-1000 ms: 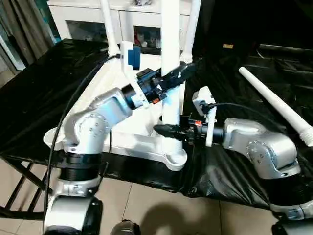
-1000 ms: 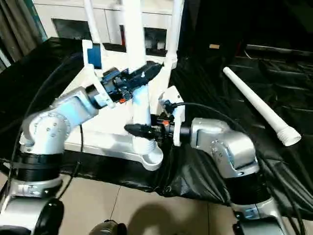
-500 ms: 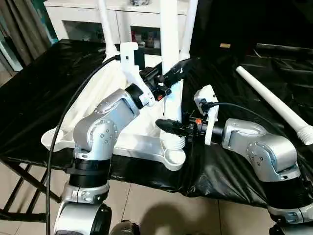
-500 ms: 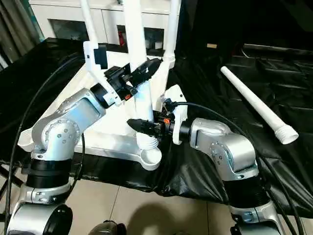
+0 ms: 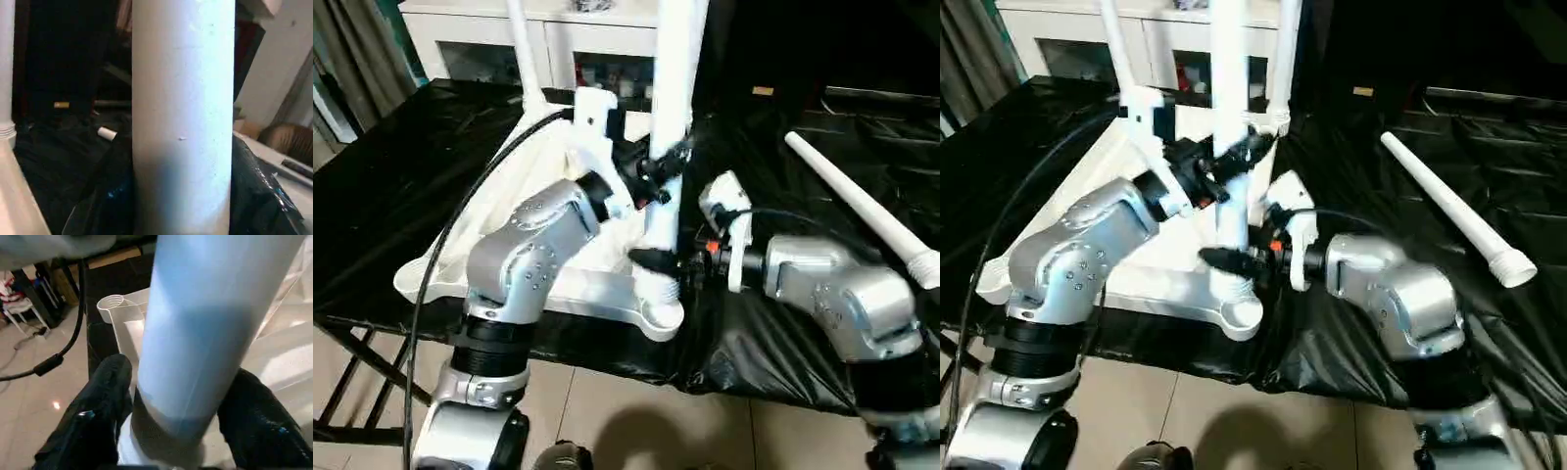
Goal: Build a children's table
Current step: Pick table leg
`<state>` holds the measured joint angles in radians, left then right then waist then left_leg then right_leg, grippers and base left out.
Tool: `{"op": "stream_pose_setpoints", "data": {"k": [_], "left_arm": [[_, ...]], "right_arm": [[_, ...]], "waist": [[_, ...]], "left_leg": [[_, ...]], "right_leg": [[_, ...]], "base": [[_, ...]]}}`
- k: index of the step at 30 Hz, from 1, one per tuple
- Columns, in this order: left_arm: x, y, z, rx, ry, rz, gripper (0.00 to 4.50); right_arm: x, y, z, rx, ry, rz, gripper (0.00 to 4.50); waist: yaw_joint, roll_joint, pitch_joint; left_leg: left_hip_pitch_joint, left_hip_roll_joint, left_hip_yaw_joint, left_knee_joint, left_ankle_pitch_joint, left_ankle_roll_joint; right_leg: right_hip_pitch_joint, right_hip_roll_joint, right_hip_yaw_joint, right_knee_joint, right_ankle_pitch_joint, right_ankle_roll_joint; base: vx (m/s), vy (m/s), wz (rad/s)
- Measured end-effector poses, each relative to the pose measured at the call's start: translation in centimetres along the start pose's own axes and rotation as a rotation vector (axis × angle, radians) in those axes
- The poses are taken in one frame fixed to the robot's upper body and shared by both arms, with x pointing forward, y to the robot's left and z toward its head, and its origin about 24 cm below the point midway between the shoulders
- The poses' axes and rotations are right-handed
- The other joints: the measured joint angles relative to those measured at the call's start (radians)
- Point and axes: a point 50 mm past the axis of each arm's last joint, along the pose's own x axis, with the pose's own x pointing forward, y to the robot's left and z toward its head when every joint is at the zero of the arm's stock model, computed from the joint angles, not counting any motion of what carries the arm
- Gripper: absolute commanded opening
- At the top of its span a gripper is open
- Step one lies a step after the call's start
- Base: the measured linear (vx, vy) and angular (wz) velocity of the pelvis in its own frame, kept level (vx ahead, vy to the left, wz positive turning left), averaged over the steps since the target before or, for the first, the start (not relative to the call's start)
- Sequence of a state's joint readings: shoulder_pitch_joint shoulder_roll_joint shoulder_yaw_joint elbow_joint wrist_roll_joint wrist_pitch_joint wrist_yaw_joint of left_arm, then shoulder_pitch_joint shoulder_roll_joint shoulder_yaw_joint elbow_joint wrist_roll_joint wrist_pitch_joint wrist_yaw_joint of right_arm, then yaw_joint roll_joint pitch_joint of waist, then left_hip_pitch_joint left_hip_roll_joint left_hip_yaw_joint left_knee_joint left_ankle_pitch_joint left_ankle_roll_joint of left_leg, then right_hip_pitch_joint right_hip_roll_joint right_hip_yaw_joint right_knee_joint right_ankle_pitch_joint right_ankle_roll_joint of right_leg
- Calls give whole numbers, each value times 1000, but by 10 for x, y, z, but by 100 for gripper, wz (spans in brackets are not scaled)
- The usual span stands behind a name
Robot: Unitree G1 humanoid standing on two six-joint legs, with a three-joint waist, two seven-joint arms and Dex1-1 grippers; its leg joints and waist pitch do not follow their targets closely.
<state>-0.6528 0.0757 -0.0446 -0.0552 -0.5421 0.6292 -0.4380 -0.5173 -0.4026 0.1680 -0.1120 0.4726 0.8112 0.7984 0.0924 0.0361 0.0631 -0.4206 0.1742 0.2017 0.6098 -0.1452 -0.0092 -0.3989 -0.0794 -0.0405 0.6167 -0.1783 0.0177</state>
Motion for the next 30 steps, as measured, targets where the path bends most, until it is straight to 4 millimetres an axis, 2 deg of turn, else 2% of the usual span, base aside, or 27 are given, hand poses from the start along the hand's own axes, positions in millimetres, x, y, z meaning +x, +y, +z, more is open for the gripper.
{"op": "stream_pose_setpoints", "data": {"k": [17, 30], "left_arm": [[2, -6, 3, 36, 12, -56, 184], [3, -9, 0, 32, 33, -76, 184]], "right_arm": [[8, -8, -9, 99, 21, 52, 300], [10, -8, -6, 97, 16, 71, 300]], "waist": [[0, 0, 0], [0, 0, 0]], "left_leg": [[0, 0, 0, 0, 0, 0], [0, 0, 0, 0, 0, 0]], "right_leg": [[0, 0, 0, 0, 0, -1], [0, 0, 0, 0, 0, -1]], "base": [[0, 0, 0], [0, 0, 0]]}}
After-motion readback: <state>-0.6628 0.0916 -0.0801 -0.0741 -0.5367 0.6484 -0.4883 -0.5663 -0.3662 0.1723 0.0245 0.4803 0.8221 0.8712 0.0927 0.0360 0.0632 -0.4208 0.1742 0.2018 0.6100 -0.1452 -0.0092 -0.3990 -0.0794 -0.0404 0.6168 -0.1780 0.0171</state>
